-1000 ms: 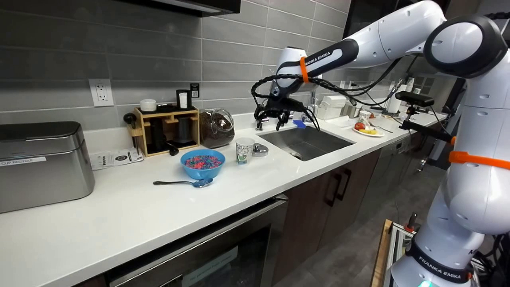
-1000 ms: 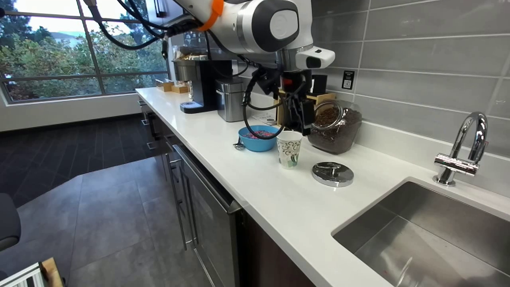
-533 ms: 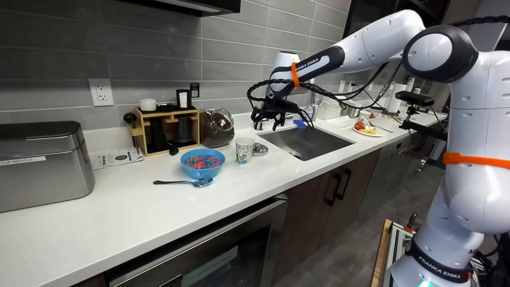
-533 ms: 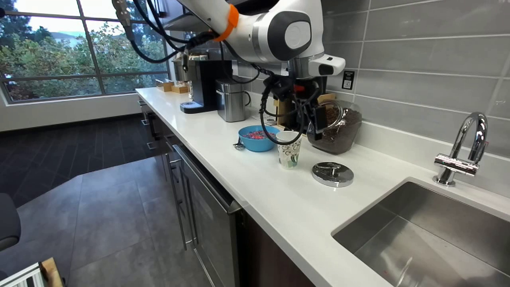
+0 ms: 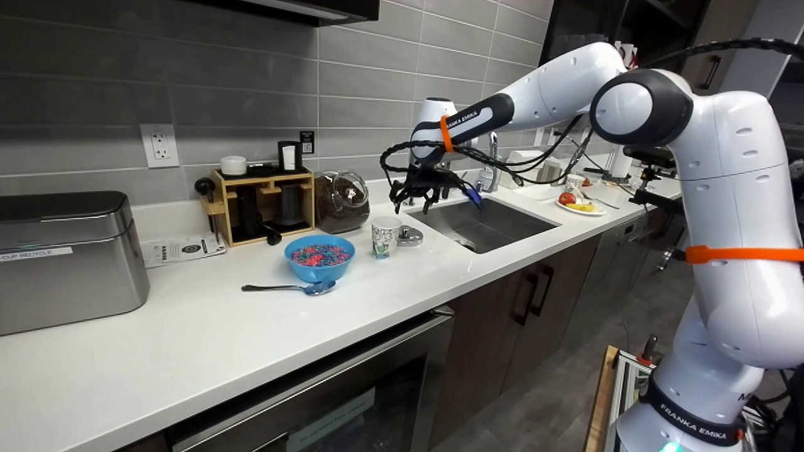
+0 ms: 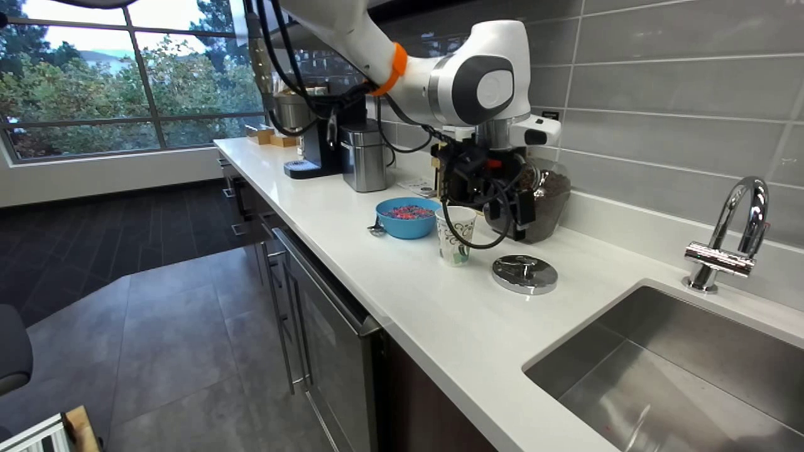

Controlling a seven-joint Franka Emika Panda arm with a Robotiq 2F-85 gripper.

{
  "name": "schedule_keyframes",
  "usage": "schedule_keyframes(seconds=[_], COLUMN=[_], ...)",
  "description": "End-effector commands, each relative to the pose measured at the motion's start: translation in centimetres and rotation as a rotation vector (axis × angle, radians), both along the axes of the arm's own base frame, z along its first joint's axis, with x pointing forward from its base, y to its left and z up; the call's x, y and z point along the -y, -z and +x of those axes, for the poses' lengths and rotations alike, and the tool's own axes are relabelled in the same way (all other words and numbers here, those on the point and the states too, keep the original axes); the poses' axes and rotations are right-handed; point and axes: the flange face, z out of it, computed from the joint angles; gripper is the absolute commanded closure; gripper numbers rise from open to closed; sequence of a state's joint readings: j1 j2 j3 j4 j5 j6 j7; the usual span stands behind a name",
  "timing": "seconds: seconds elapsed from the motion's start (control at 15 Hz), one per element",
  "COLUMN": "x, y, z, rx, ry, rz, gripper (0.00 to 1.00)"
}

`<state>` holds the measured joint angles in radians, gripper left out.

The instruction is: Place the lid on the jar

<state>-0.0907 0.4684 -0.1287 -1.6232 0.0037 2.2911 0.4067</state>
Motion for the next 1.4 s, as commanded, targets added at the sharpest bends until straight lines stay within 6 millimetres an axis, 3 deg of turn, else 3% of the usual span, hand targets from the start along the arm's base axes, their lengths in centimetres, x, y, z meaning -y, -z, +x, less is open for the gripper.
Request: schedule_keyframes(seconds=[0.0, 0.6, 1.33], x=[1.0, 3.2, 3.9], y=[1.8, 4.8, 7.0], z=[1.7, 3.5, 4.9], rx=[-0.043, -0.075, -0.128], ry=[-0.008, 0.027, 0.050], rz=[-0.005, 0.033, 0.085], gripper=[0.00, 0.00, 0.00])
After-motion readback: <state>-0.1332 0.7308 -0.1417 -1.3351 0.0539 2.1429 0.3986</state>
